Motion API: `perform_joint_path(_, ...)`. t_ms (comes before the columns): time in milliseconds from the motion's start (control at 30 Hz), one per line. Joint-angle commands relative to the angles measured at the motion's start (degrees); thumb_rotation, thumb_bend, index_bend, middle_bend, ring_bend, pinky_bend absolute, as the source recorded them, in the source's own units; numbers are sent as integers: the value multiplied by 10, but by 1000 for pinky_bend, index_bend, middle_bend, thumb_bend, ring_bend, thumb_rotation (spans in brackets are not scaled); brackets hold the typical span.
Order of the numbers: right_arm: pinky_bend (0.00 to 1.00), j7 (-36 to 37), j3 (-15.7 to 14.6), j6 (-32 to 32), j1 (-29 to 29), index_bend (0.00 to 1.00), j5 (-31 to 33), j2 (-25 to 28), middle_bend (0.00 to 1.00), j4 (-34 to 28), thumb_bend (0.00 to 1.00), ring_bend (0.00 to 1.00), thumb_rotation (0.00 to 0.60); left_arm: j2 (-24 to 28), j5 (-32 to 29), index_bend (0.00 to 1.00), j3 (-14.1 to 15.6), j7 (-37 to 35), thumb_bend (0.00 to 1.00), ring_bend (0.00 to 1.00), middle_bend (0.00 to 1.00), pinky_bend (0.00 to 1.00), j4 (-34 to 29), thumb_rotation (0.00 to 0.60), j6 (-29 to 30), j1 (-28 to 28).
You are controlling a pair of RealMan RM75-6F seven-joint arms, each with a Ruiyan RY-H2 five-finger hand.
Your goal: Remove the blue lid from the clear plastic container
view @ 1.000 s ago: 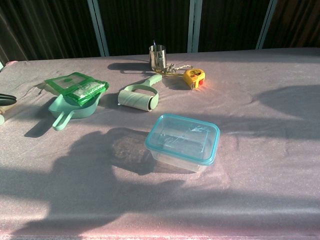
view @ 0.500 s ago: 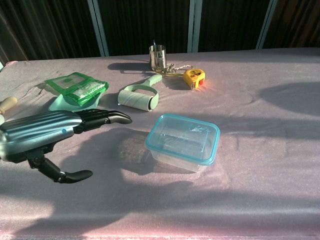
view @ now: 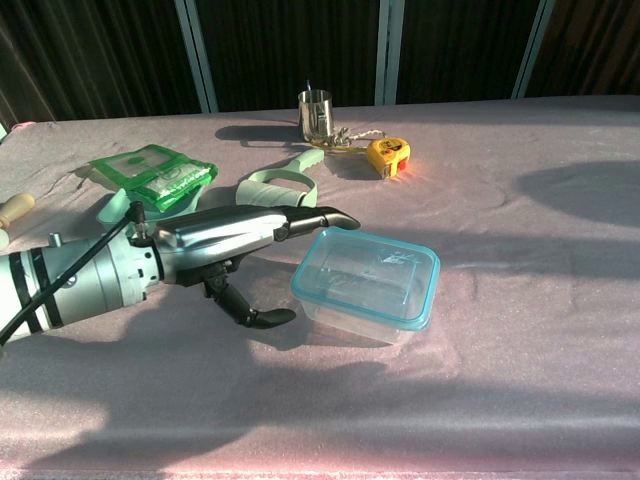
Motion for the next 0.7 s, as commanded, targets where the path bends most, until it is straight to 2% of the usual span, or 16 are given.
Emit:
perform_joint_path(33,0,-2,0,-5,1,0,4,0,0,-2,50,0,600,-12,-13,0,-6,9,309,0,0,0,11,600,-9,-11)
perform_joint_path(300,0,7,-3,-13,5,0,3,6,0,-7,50,0,600,-45,-52,0,-11,22,305,0,0,0,46,600,-31,-33)
perform_joint_path(700,0,4,-6,-21,7,0,8,7,0,-9,50,0,600,-65,-69,0,-10,36,302,0,0,0,66,600,-25,-53)
